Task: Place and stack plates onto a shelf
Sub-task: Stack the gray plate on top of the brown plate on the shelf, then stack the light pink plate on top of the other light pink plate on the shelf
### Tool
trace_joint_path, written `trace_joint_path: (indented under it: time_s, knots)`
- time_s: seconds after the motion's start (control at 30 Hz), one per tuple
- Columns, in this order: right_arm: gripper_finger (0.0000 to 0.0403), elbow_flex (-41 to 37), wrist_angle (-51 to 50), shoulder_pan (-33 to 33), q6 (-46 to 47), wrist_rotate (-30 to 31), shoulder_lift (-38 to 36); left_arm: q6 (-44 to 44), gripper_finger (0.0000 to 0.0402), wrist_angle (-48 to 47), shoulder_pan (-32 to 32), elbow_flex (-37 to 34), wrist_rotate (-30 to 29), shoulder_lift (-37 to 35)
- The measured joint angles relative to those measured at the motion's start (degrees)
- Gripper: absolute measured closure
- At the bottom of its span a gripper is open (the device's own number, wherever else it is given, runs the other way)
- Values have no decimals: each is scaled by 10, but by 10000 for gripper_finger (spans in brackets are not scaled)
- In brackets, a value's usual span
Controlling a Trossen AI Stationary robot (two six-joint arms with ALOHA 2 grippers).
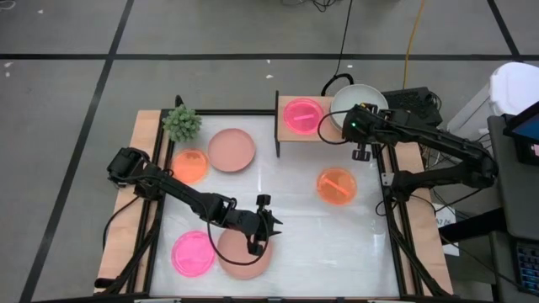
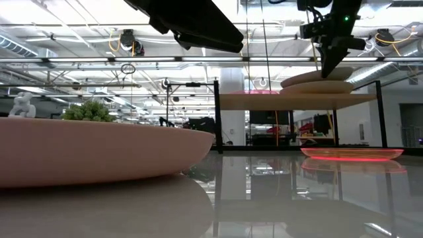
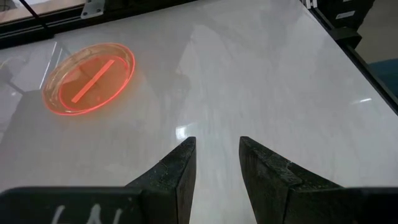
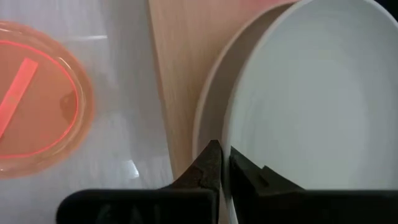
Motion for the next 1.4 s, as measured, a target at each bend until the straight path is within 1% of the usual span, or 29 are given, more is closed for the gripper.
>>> trace_joint_path:
  time_s: [0.53,0.87,1.07,1.23,1.4]
  knots:
    - [393,-13,18,0,-1,0,0,0,273,0,0,0,0,0]
    - [342,-13,18,0,-1,2,-2,1,273,0,0,0,0,0]
    - [324,-8,16,14,5,2,-25,5,273,0,1,0,0,0]
    - [321,-6,13,40,35,2,-50,5,273,0,2,0,0,0]
    - [327,-6,-3,76,100,0,-55,5,273,0,2,0,0,0]
